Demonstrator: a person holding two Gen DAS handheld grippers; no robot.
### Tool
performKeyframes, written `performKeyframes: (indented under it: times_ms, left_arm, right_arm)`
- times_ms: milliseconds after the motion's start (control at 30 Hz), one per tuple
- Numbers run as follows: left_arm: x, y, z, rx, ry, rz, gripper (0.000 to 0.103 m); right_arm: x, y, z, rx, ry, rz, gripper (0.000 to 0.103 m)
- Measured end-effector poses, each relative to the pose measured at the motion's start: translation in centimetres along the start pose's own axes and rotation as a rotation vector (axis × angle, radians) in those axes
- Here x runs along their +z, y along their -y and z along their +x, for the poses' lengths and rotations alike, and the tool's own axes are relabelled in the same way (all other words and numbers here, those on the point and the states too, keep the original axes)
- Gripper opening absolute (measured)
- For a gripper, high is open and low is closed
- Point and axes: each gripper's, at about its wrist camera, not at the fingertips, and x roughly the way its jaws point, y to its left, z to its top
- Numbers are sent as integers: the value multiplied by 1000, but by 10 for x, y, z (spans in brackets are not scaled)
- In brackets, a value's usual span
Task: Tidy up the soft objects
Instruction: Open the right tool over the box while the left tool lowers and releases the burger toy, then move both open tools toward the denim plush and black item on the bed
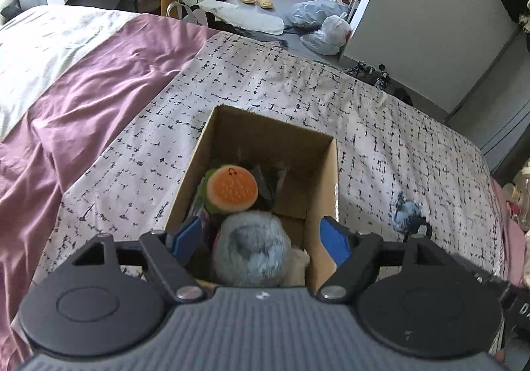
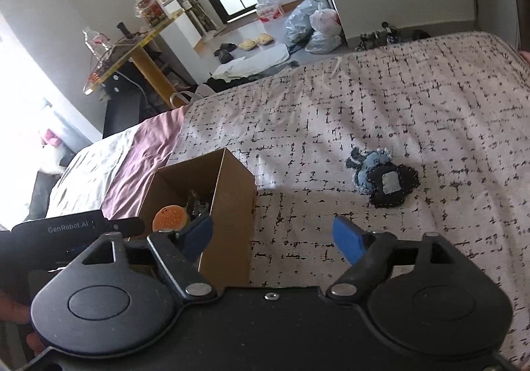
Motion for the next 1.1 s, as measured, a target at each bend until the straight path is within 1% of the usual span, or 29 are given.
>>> performKeyframes:
  times_ms: [67, 133, 200, 267, 367, 467, 567, 733, 800, 900, 1033, 1100]
  left_arm:
    - [-6, 3, -6, 8, 4, 10, 80]
    - [-12, 8, -13, 35, 18, 30, 84]
    - [-19, 13, -20, 36, 27, 48, 85]
    - [-25, 17, -24, 30, 28, 57, 92]
    - [-32, 24, -31, 33, 44, 73, 98]
    - [-38, 28, -37, 34, 58, 69, 103]
    - [-44, 33, -40, 26, 69, 69, 103]
    - [-54, 46, -46, 45, 106, 85, 103]
    - [-57, 49, -49, 62, 124, 72, 103]
    - [-60, 55, -53, 56, 144, 51, 103]
    - [-62, 68, -56, 79, 162, 58, 103]
    - [-63, 73, -55, 66, 164, 54, 103]
  right_arm:
    - [1, 3, -5, 15, 0, -8, 83]
    - [1, 6, -12, 29, 6, -22, 88]
    - [1, 7, -18, 40, 13, -42, 93]
    - [1, 9, -23, 51, 17, -60, 97]
    - [2, 13, -30, 64, 28, -79, 102]
    - [2, 15, -36, 75, 43, -107, 103]
    - [1, 17, -41, 89, 63, -150, 103]
    - [5, 26, -46, 123, 70, -172, 103]
    - [8, 29, -48, 127, 77, -191, 103]
    - [15, 38, -53, 153, 91, -203, 103]
    - [24, 49, -58, 142, 106, -206, 103]
    - [28, 54, -60, 138, 111, -208, 103]
